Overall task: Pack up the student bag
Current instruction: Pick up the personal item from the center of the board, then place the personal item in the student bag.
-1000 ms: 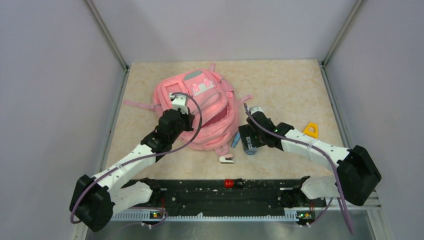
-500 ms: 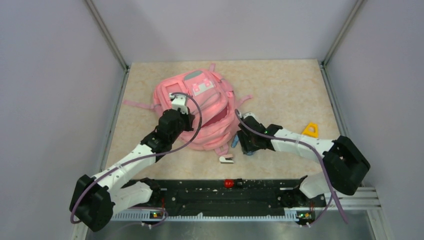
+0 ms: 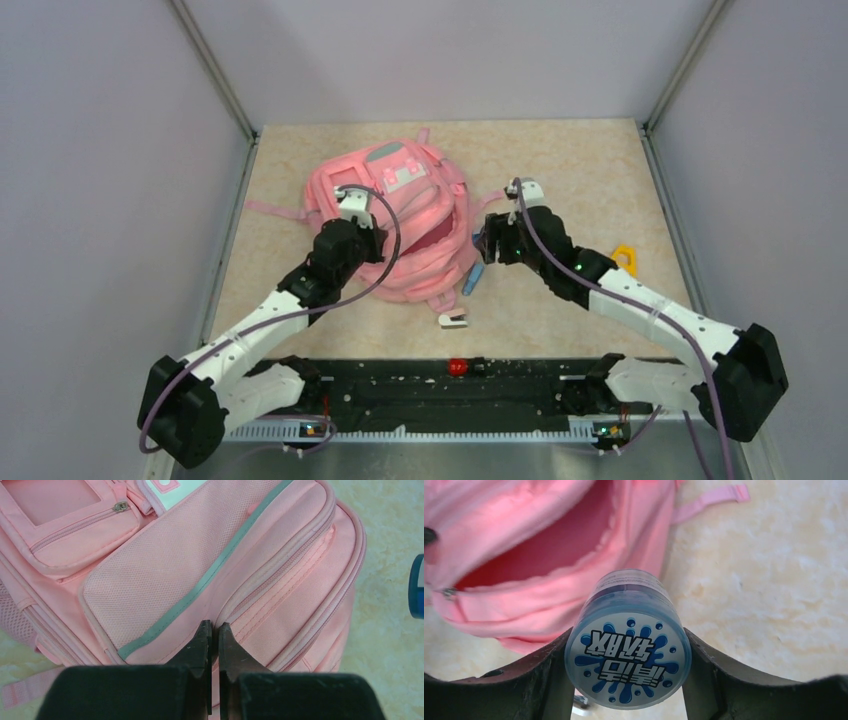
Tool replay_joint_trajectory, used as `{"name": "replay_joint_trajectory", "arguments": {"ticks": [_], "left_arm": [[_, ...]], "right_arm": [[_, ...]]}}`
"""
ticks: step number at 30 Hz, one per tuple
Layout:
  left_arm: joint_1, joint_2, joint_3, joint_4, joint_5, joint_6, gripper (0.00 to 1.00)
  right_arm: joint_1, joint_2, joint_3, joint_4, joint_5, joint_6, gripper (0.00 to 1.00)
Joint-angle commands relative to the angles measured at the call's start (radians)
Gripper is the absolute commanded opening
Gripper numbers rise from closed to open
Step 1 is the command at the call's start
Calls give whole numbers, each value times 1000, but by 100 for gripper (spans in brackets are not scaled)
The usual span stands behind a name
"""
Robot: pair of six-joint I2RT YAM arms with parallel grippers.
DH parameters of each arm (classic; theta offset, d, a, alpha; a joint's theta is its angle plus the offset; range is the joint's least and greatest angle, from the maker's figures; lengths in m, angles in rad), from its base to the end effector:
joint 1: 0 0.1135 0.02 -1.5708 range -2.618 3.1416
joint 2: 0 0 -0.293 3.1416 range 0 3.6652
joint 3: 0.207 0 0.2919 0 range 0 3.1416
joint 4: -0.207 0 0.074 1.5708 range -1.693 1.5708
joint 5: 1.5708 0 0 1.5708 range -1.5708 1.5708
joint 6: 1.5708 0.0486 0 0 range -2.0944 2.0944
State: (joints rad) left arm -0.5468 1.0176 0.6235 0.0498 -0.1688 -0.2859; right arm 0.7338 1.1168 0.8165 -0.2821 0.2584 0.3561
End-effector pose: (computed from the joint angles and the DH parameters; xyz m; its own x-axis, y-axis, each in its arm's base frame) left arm 0.2328 -0.1322 0.2674 -0.3831 -0.0923 -0.9191 0.2809 0.9363 -0.2111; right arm 0.2186 0.1804 0.2831 -0.5533 -0.0451 -0.8318 -0.3159 0.9353 0.1594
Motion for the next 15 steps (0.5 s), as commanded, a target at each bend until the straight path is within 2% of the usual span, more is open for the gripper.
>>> {"name": "replay_joint_trajectory", "arguments": {"ticks": [1, 6, 11, 15], "left_arm": [[15, -48, 33, 89, -11, -39, 0], [21, -41, 41, 86, 9, -45, 0], [25, -47, 47, 84, 12, -47, 0], [26, -52, 47, 81, 15, -20, 0]], "right_arm": [[-1, 29, -4, 347, -96, -1, 0], [-1, 91, -109, 721, -183, -6, 0], [-1, 190, -94, 803, -170, 16, 0], [-1, 241, -116, 934, -157, 5, 0]]}}
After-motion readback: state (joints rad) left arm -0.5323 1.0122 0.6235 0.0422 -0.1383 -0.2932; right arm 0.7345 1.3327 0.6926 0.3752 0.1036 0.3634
